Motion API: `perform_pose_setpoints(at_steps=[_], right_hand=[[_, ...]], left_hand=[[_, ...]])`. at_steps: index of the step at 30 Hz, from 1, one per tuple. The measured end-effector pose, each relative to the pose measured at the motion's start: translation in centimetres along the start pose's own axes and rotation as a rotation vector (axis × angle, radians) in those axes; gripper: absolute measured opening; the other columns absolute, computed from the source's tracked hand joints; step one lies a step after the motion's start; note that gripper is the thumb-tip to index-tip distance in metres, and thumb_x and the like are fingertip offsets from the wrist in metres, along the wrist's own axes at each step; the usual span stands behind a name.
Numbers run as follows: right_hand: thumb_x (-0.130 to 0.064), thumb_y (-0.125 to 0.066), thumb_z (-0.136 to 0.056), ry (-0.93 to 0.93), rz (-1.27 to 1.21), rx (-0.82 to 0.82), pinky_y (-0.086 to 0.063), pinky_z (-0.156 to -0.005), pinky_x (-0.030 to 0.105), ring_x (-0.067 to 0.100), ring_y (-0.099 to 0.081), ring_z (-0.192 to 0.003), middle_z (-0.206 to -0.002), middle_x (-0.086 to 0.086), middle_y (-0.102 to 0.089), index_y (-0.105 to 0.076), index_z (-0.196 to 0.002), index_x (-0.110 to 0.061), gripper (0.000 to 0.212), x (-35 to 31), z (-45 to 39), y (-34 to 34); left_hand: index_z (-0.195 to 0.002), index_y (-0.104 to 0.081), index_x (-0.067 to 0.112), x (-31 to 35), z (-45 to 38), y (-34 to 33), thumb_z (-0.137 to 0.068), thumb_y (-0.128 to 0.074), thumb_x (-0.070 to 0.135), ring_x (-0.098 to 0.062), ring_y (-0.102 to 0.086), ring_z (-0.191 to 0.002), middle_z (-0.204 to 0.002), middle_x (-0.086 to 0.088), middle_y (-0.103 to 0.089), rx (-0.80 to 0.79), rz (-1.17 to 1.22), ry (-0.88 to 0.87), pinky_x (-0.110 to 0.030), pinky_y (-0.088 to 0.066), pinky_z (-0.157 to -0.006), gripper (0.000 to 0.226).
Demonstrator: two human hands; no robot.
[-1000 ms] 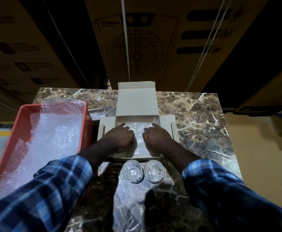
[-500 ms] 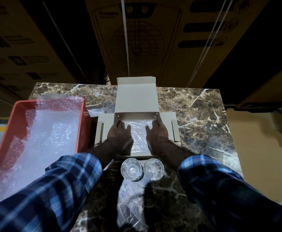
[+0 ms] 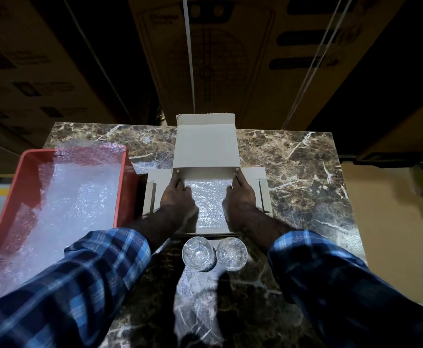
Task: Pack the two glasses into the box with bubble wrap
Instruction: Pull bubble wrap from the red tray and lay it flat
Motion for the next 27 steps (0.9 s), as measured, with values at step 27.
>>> perform_pose_setpoints(at_steps=[27], right_hand=[[-0.044,-0.059,-0.089,0.015,-0.705,0.667,-0.029,-0.11,0.039,0.027,-0.053,-0.109,-0.105,0.01,-0.069,-0.068,-0.102,-0.007,0.041,3.8,3.2,3.5]], left_hand=[[-0.115,-0.059,0.006,-4.2,1.7,4.8,-0.087,-0.06,0.021,-0.032,-0.057,-0.11,-0.115,-0.013,-0.063,0.183,0.631,-0.177,-0.038,-0.047,-0.087,0.032]])
Point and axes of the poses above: each hand's wrist, its own z-axis away from the middle knuckle, its own y-axis out of the back of the hand, x = y × z, the point moved 9 cm from there along -z, towards the middle knuckle
